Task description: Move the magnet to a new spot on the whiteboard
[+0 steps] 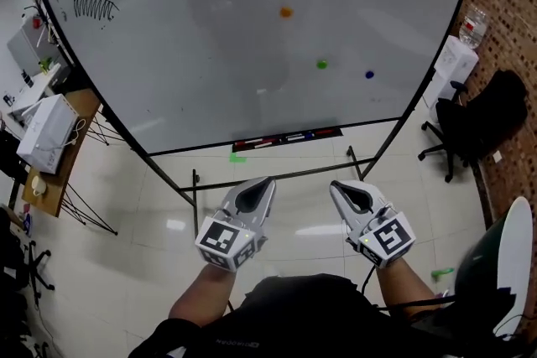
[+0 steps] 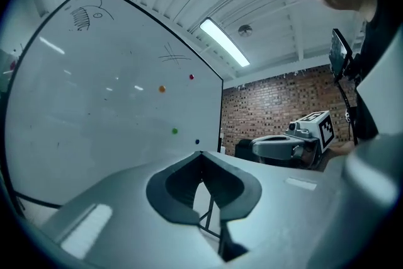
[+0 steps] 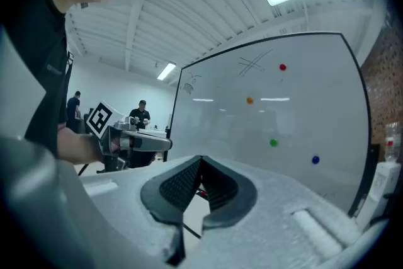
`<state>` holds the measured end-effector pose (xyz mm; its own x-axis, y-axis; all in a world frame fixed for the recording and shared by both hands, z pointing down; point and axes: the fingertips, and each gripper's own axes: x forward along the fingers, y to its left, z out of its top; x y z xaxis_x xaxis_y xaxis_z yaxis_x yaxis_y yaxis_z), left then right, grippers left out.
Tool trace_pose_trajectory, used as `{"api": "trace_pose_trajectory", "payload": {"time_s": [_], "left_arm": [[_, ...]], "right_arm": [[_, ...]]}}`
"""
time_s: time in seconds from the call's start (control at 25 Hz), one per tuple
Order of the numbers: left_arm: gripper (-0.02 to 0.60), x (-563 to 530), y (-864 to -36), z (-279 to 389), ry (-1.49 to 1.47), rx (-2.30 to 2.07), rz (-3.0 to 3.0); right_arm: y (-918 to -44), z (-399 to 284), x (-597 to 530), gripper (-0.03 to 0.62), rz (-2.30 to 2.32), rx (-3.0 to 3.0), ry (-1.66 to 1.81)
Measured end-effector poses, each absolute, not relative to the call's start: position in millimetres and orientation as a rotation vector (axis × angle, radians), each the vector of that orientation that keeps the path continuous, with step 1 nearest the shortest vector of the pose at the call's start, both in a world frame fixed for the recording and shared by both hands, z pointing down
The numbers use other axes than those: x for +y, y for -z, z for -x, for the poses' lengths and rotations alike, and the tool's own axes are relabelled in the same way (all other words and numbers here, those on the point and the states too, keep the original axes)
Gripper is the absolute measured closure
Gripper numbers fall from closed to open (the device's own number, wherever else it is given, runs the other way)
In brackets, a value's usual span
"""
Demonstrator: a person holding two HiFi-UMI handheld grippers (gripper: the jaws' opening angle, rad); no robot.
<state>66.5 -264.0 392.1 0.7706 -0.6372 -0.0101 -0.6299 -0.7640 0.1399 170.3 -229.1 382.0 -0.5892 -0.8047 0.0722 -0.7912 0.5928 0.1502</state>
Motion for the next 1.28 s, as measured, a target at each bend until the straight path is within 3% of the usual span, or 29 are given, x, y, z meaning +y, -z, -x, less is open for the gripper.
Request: {"api": "trace_pose_trajectory", "payload": {"time_s": [0.76,0.88,1.28], "left_arm": [[0.565,-332.3,-414.6,-93.6,-0.015,-0.905,-2.837],[0.565,-343.5,-412.2,-95.9,-0.014,-0.954,-2.825],[0.565,-373.0,-406.2,-103.1,0.006,-1.129,-2.762]], "right_arm": [[-169.7,-236.8,-404.4,0.591,-1.54,-2.205,0.963],[-135.3,-257.6,-436.4,0.514,-1.577,-2.157,1.027],[-62.7,-292.6,-530.3,0.474,-1.633,-2.122,1.074]]}}
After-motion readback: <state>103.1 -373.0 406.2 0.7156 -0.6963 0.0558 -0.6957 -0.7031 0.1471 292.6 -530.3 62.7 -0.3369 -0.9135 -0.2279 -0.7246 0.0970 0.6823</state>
